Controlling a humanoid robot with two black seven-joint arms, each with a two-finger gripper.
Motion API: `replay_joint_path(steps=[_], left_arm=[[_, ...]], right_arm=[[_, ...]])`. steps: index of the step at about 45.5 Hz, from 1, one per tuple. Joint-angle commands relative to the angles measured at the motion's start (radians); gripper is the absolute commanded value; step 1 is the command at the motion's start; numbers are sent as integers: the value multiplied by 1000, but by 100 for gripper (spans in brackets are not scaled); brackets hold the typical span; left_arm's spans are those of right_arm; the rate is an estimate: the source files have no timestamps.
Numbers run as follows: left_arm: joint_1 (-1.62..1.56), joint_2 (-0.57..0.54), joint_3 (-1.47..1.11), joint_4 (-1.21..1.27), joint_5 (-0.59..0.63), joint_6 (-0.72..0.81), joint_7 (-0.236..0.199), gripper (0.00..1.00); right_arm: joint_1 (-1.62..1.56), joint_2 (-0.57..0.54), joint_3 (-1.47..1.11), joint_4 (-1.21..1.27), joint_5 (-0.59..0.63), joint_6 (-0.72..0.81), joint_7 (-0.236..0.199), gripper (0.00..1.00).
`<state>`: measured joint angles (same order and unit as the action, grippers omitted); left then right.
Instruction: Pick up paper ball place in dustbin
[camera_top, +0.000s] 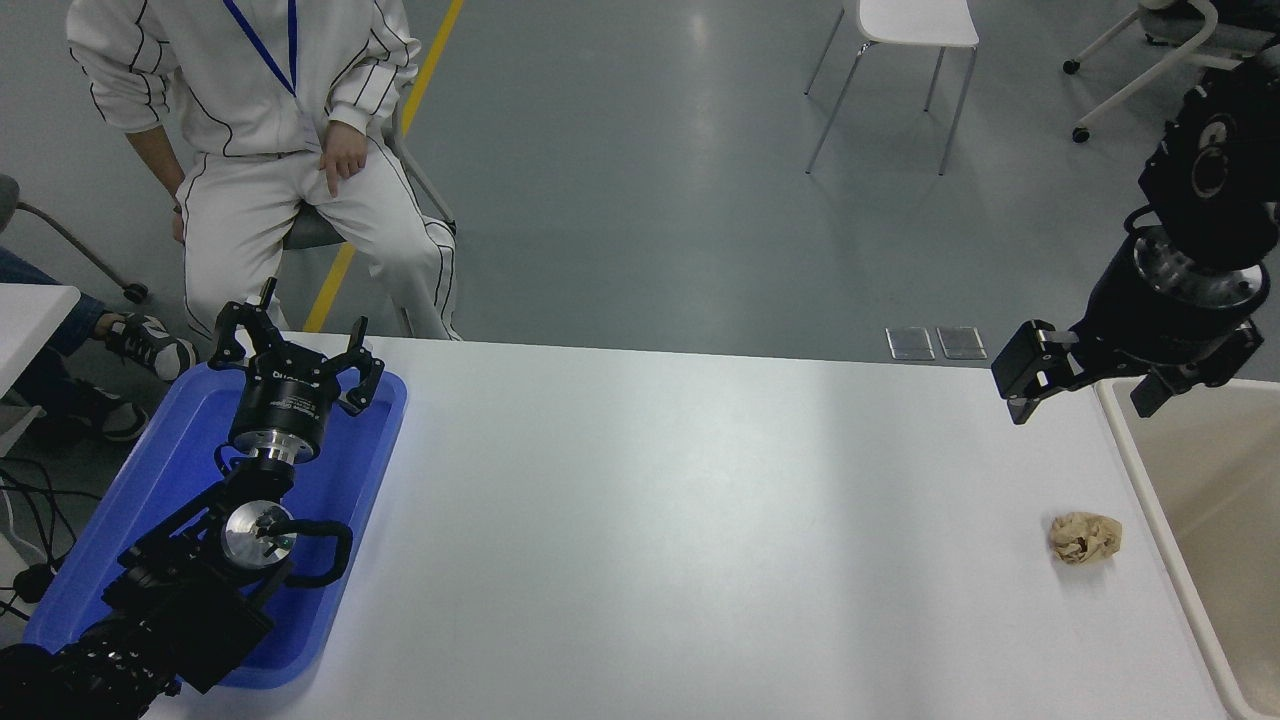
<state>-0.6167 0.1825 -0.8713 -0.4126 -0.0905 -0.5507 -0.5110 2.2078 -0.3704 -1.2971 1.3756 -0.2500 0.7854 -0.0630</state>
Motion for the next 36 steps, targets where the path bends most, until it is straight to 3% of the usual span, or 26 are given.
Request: replay_joint_path(steps=[1,24,30,36], left_arm=[[0,0,0,0,0,0,-1,100],[2,0,0,0,0,0,-1,100],[2,0,0,0,0,0,-1,100],[2,0,0,0,0,0,-1,100]], right_arm=[[-6,-39,-7,0,-9,0,0,100],[-115,-176,-21,-38,-18,0,-1,100],[-201,-223,-19,-47,-37,-144,0,100],[-275,-228,1,-50,-152,-302,0,100]])
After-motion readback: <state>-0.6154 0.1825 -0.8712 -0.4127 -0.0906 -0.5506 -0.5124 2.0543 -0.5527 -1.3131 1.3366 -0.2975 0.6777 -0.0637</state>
